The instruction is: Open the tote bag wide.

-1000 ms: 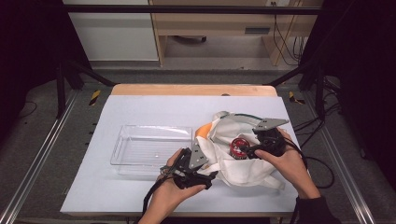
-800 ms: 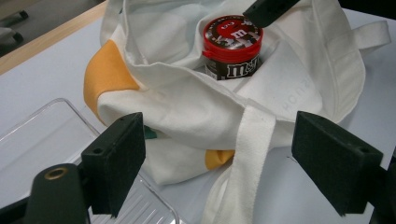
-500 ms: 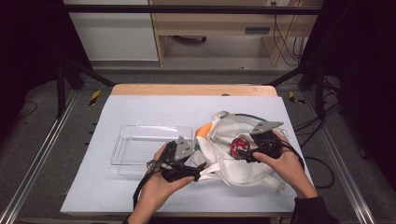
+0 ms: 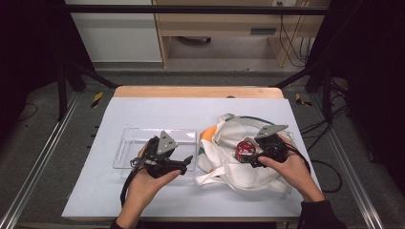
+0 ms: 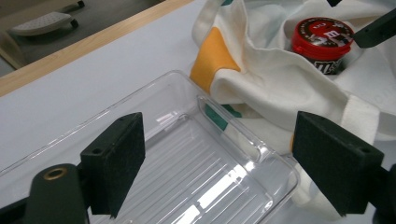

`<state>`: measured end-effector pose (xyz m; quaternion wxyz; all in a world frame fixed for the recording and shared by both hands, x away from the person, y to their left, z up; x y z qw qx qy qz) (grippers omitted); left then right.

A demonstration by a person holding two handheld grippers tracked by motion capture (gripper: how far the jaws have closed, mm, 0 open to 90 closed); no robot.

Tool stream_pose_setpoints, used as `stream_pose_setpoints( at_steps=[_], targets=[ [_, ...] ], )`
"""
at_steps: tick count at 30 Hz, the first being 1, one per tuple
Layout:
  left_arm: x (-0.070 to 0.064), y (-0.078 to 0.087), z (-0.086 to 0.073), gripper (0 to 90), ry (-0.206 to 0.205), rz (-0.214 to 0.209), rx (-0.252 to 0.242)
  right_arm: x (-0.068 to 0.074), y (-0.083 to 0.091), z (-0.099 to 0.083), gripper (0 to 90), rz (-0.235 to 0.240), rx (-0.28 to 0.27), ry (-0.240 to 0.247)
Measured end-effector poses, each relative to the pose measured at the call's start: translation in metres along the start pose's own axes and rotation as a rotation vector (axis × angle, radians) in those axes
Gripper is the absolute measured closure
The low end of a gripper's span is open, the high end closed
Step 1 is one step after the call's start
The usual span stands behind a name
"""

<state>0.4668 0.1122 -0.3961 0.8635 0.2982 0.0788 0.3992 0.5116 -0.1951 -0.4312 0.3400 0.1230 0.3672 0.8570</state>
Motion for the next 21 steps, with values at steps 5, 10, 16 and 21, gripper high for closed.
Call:
stream_pose_setpoints(
  at_steps=[5,10,16,21],
  targets=[
    [0.011,0.005,-0.002,17.0,0.012,0.016,0.001,-0.002,-0.007,0.001,16.0,0.008,0.016,0.008],
    [0.017,0.007,-0.004,17.1,0.027,0.019,-0.002,-0.004,-0.016,0.001,16.1,0.020,0.043,0.016],
    [0.020,0.005,-0.008,15.8,0.026,0.035,0.026,-0.005,-0.026,0.000,16.0,0.029,0.070,0.015],
    [0.024,0.004,-0.010,13.0,0.040,0.044,0.030,-0.006,-0.033,-0.002,16.1,0.033,0.096,0.014]
  ],
)
Point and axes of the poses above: each handheld gripper's, and its own axes: y roughly backward along the jaws, z roughly out of its top, x roughly to its left, the point moved 4 cm from there along -y, roughly forward along the jaws
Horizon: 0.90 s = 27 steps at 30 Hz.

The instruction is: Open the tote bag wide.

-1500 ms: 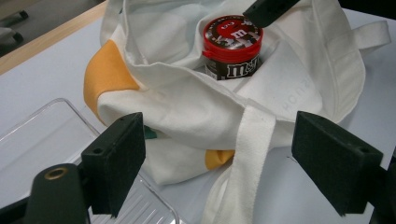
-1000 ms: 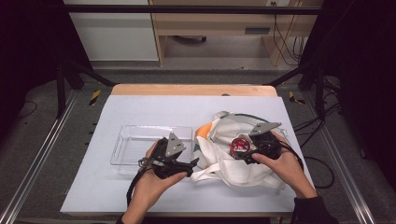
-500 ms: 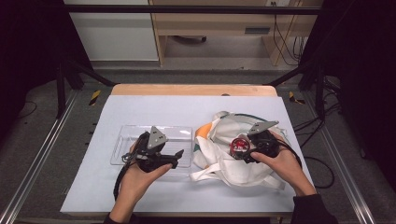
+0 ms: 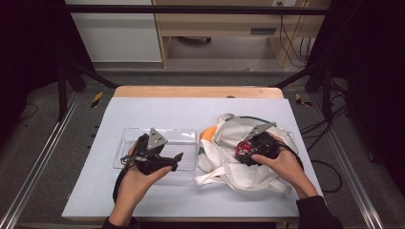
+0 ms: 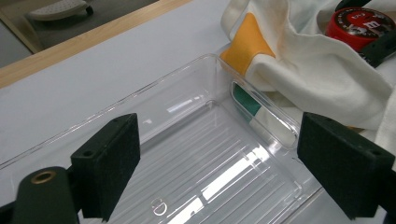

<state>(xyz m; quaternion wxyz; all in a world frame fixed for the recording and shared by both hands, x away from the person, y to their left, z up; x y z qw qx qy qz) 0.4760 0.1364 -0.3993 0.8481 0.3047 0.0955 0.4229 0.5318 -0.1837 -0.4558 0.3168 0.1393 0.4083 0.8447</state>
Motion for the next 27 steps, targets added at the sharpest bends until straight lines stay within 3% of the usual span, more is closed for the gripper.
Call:
stream_pose_setpoints(
  at_steps=[5,9,15,23,27],
  targets=[
    [0.008,0.003,-0.002,13.0,0.018,0.008,-0.002,0.003,-0.008,0.000,17.6,-0.003,0.035,0.023],
    [0.014,0.005,-0.004,13.1,0.026,0.016,-0.001,0.003,-0.011,-0.001,24.4,-0.004,0.048,0.012],
    [0.022,0.007,-0.006,13.1,0.048,0.026,-0.002,0.002,-0.010,-0.001,25.4,-0.016,0.061,0.003],
    [0.033,0.010,-0.009,13.2,0.074,0.047,-0.007,0.003,0.002,0.006,25.6,-0.028,0.001,-0.027],
    [0.038,0.012,-0.013,12.1,0.092,0.057,-0.006,0.006,0.015,0.010,25.7,-0.060,-0.030,-0.046]
  ],
)
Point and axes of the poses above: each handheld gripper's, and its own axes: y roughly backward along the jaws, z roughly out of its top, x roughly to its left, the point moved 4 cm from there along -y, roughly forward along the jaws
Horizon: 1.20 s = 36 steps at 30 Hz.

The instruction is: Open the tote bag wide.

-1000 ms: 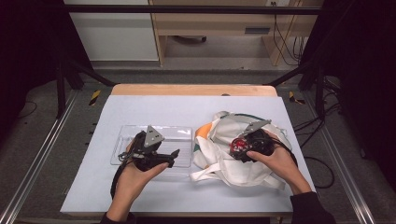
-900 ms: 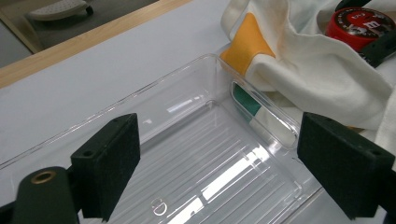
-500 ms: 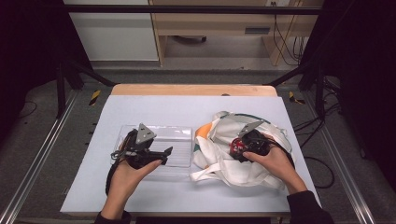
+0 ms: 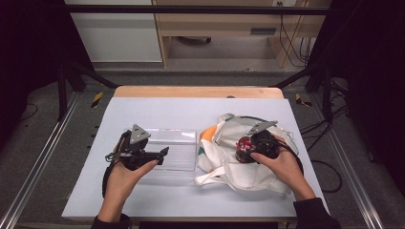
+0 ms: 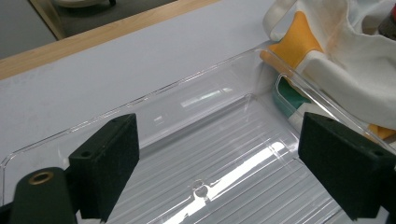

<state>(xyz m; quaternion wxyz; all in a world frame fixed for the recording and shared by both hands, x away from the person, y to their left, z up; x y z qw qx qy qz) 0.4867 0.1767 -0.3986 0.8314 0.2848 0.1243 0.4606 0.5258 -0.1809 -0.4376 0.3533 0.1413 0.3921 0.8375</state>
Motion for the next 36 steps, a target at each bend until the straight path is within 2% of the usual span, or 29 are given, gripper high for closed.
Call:
stream_pose_setpoints(
  at_steps=[10,15,20,24,28,30,32,33,36],
  targets=[
    [0.019,0.007,-0.005,10.2,0.054,0.028,-0.013,0.012,0.033,0.021,25.7,-0.053,-0.045,-0.004],
    [0.026,0.007,-0.008,9.8,0.060,0.048,-0.010,0.019,0.044,0.033,25.7,-0.047,-0.042,0.021],
    [0.033,0.007,-0.013,8.1,0.069,0.071,0.010,0.018,0.047,0.040,25.8,-0.045,-0.024,0.005],
    [0.038,0.008,-0.016,7.8,0.085,0.081,0.005,0.021,0.047,0.043,25.8,-0.036,-0.018,0.004],
    [0.044,0.009,-0.018,7.7,0.065,0.123,0.028,0.026,0.048,0.049,25.8,-0.034,-0.026,0.006],
    [0.046,0.009,-0.020,7.7,0.079,0.120,0.024,0.027,0.049,0.052,25.8,-0.028,-0.030,0.008],
    [0.047,0.008,-0.022,7.6,0.071,0.123,0.036,0.029,0.050,0.057,25.8,-0.029,-0.039,0.007],
    [0.048,0.008,-0.022,7.5,0.083,0.123,0.035,0.030,0.050,0.059,25.8,-0.027,-0.040,0.003],
    [0.049,0.008,-0.023,7.4,0.086,0.125,0.032,0.033,0.051,0.065,25.8,-0.028,-0.048,0.015]
  ],
)
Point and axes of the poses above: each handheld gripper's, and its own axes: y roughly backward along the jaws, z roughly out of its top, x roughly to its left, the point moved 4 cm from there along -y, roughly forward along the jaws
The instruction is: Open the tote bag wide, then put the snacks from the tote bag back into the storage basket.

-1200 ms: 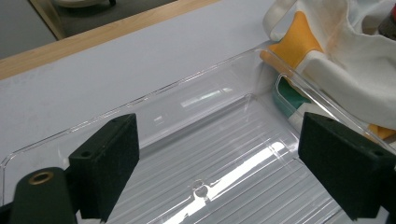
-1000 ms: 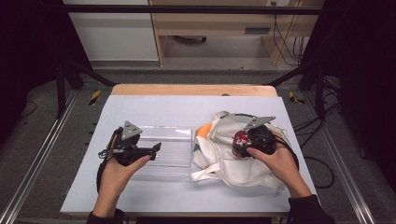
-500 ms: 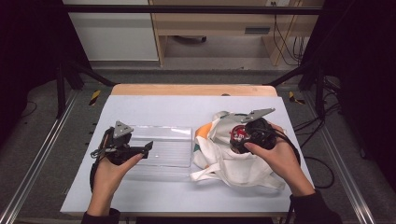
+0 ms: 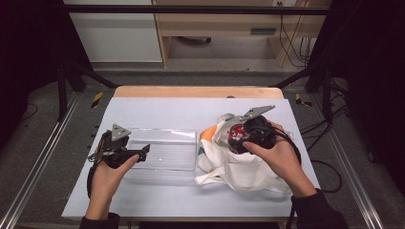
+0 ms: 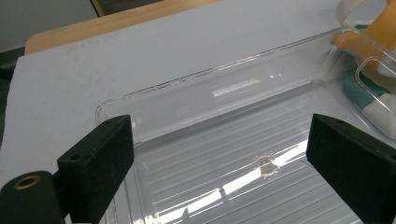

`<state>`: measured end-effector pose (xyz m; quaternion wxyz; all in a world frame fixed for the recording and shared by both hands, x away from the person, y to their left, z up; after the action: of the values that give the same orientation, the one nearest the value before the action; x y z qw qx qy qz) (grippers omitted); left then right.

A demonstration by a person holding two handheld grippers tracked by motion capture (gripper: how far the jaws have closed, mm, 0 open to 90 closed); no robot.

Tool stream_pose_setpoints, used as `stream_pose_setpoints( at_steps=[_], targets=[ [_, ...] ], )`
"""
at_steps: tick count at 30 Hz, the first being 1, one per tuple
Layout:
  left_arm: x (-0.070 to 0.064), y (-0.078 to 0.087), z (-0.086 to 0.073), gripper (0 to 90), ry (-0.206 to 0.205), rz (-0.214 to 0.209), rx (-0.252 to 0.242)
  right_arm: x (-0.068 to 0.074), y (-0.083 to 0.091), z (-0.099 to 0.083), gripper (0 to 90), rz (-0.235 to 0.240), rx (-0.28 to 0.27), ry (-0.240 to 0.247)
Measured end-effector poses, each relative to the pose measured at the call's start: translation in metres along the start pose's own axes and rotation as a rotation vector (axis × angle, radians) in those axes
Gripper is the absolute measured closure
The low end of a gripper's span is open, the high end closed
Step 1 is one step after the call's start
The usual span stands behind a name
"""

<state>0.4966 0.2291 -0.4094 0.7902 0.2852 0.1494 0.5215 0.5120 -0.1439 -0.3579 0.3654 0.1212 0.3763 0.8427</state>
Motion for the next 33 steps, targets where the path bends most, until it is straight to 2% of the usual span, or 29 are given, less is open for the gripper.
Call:
stream_pose_setpoints(
  at_steps=[6,20,23,29,33],
  targets=[
    [0.003,0.001,-0.001,7.2,0.005,0.002,0.004,0.009,-0.002,0.014,25.8,0.008,-0.012,0.015],
    [0.013,0.003,-0.006,6.9,0.025,0.018,0.002,0.027,-0.021,0.044,25.8,0.043,-0.029,0.030],
    [0.016,0.004,-0.006,6.7,0.044,0.027,-0.002,0.030,-0.025,0.048,25.8,0.046,-0.034,0.025],
    [0.020,0.006,-0.009,6.7,0.048,0.038,0.007,0.034,-0.032,0.054,25.8,0.062,-0.041,0.016],
    [0.022,0.008,-0.008,6.6,0.058,0.045,-0.008,0.036,-0.039,0.057,25.8,0.067,-0.040,0.018]
  ],
)
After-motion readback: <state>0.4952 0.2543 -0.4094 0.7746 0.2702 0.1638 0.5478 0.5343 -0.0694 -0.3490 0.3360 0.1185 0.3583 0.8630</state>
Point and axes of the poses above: each handheld gripper's, and its own axes: y roughly backward along the jaws, z roughly out of its top, x roughly to its left, the point moved 4 cm from there along -y, roughly forward along the jaws
